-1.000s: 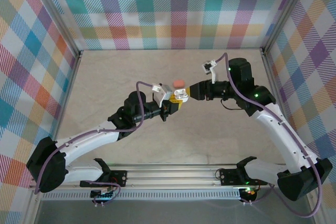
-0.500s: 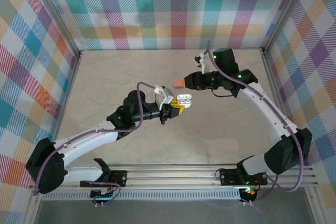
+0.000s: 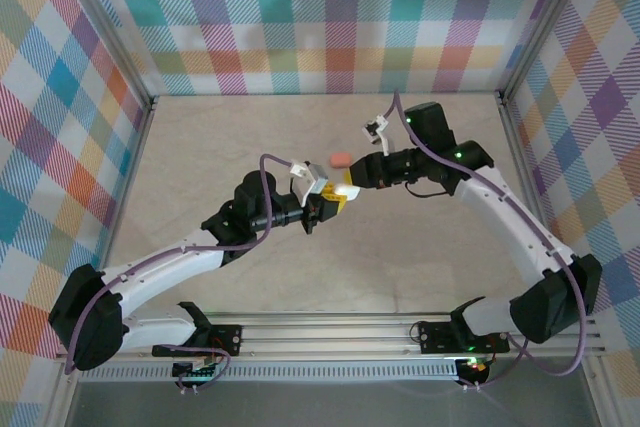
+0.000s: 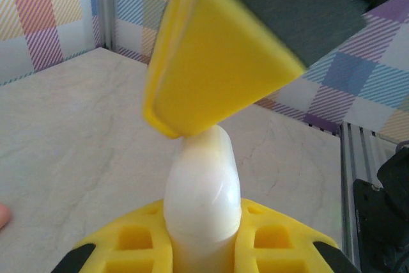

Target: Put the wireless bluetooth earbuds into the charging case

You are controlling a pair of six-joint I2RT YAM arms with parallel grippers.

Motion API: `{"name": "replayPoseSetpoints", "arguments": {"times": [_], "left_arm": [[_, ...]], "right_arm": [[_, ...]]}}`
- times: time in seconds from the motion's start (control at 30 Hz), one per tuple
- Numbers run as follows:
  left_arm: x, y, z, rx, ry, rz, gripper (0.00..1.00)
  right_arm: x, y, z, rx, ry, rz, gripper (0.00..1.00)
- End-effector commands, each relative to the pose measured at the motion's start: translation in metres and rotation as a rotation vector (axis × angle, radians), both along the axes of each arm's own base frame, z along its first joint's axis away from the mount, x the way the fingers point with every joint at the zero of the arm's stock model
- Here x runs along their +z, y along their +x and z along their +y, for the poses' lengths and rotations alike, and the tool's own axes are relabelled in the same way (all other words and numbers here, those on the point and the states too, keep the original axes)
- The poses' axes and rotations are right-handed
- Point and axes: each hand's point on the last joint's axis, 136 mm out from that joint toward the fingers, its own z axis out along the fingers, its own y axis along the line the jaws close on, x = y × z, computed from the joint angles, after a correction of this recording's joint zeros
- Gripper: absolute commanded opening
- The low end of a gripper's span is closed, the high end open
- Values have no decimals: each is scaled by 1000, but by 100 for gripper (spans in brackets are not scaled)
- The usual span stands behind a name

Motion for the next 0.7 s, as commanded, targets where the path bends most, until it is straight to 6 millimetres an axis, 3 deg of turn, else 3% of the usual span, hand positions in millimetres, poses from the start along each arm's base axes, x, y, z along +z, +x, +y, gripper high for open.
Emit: {"name": "replayPoseSetpoints", "arguments": {"times": [0.0,0.1,0.27,0.4,0.5,0.67], "left_arm": [[28,17,14,92,-94,-57,0],[26,17,16,96,-101,-44,0],[11,23,23,137,-81,43,0],[-19,32,31,222,-55,186,0],[-55,37,33,274,50,322,0],[-101,40,23,282,128,515,0]], "right_arm": [[8,-27,-2,68,23,-13,21],[10,-25,-7,37,8,-45,23],[3,-4,-32,-155,-84,-104,32],[-22,8,-61,-324,-194,-112,36],[-50,9,-78,-410,-260,-90,39],[-100,8,-77,-438,-254,-11,44]]}}
